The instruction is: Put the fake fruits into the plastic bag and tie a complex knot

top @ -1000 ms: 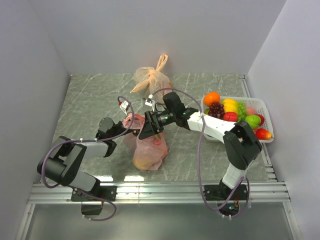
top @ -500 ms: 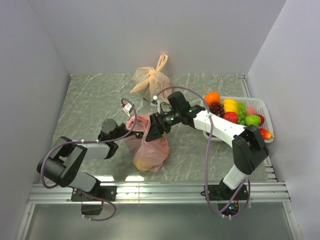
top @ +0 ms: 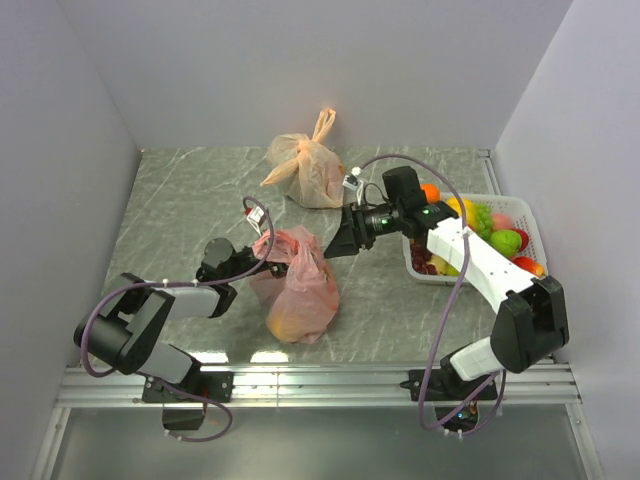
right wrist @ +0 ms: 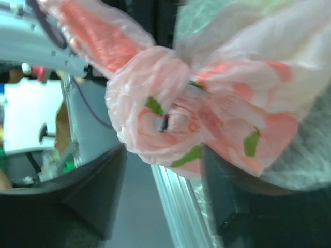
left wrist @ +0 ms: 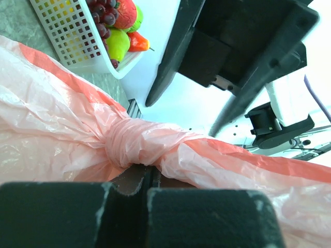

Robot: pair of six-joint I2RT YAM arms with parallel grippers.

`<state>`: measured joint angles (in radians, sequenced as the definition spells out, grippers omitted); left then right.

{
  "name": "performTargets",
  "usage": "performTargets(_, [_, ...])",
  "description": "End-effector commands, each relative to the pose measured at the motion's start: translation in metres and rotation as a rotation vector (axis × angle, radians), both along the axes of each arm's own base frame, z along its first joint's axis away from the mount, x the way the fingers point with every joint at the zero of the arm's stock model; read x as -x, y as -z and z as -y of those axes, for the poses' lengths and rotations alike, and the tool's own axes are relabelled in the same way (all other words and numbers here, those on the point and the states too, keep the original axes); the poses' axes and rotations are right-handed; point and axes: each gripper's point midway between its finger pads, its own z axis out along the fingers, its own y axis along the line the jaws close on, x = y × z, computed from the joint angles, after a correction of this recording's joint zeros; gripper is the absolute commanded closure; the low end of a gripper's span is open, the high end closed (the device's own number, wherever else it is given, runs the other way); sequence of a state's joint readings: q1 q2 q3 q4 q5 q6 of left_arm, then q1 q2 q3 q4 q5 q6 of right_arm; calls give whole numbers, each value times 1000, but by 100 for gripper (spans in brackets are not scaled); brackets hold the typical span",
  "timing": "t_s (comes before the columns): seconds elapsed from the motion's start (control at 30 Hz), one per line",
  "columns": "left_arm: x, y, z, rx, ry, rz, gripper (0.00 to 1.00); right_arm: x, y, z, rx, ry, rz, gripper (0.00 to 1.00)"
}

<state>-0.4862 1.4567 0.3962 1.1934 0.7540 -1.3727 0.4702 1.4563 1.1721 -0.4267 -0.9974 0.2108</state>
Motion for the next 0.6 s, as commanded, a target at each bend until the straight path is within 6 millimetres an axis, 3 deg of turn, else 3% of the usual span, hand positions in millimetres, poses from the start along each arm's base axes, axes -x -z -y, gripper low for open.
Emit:
performTargets(0.0, [2,-21,2,39,12,107,100,-8,1,4,11,66,35,43])
performTargets(0.1, [2,-22,3,43,18,109,100,-4,12,-5,43,50,27,46])
performTargets(0.27, [1,-25,4,49,22,115,100,13,17,-20,28,-13,18,30])
performTargets(0.4, [2,-25,5,54,25,111,100,23,26,-34,25,-50,4,27])
performTargets(0.57, [7,-30,9,77,47,115,100,14,29,-57,16,-51,15,25])
